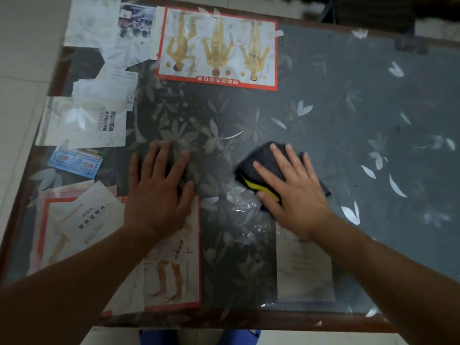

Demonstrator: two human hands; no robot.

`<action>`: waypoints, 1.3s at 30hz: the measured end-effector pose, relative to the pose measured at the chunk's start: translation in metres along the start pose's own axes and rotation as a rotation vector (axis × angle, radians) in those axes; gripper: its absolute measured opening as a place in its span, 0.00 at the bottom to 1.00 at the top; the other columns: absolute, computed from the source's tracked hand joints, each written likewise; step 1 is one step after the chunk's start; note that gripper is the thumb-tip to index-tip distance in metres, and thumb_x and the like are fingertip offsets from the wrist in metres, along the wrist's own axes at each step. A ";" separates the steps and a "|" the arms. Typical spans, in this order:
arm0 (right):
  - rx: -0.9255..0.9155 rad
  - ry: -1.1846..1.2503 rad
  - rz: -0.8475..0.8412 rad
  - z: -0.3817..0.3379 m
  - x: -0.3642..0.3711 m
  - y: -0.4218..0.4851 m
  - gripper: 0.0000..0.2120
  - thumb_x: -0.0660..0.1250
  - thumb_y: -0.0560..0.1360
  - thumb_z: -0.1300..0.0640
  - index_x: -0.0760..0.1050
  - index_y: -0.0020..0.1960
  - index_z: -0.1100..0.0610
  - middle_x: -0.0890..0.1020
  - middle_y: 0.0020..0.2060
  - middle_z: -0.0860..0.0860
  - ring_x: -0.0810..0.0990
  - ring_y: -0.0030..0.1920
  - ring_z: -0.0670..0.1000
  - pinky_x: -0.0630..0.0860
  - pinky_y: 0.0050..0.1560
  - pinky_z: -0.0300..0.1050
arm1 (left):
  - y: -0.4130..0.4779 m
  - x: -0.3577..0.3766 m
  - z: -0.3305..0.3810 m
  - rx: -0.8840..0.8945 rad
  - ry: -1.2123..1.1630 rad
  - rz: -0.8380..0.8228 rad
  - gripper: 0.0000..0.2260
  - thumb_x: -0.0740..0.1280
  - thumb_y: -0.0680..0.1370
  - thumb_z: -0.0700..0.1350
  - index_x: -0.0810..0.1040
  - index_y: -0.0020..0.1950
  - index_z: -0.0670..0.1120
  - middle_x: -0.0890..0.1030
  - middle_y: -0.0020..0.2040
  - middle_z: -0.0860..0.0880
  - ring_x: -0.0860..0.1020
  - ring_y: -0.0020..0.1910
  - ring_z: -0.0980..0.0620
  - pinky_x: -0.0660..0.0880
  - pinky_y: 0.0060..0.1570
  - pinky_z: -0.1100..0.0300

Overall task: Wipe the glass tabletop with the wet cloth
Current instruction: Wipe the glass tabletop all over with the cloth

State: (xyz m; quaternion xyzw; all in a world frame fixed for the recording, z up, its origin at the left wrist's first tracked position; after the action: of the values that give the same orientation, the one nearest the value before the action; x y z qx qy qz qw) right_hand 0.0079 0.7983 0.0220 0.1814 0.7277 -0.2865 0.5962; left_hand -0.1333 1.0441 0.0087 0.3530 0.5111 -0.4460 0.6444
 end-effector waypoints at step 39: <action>0.488 0.202 0.183 -0.011 0.019 -0.091 0.25 0.48 0.84 0.45 0.59 0.80 0.47 0.51 0.82 0.52 0.43 0.81 0.54 0.45 0.79 0.60 | -0.001 -0.002 -0.002 0.010 -0.032 -0.004 0.28 0.48 0.82 0.58 0.63 0.81 0.50 0.57 0.83 0.42 0.50 0.83 0.42 0.43 0.80 0.37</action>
State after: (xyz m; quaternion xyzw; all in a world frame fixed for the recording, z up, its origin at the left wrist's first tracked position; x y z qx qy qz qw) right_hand -0.0598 0.7339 0.0233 0.4121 0.6734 -0.3788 0.4828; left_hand -0.1347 1.0456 0.0098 0.3480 0.4992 -0.4552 0.6500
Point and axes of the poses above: each hand's wrist, its own y-axis towards the middle knuckle, its own x-axis out of the palm, z = x × y, the point moved 4 cm from there along y, towards the middle knuckle
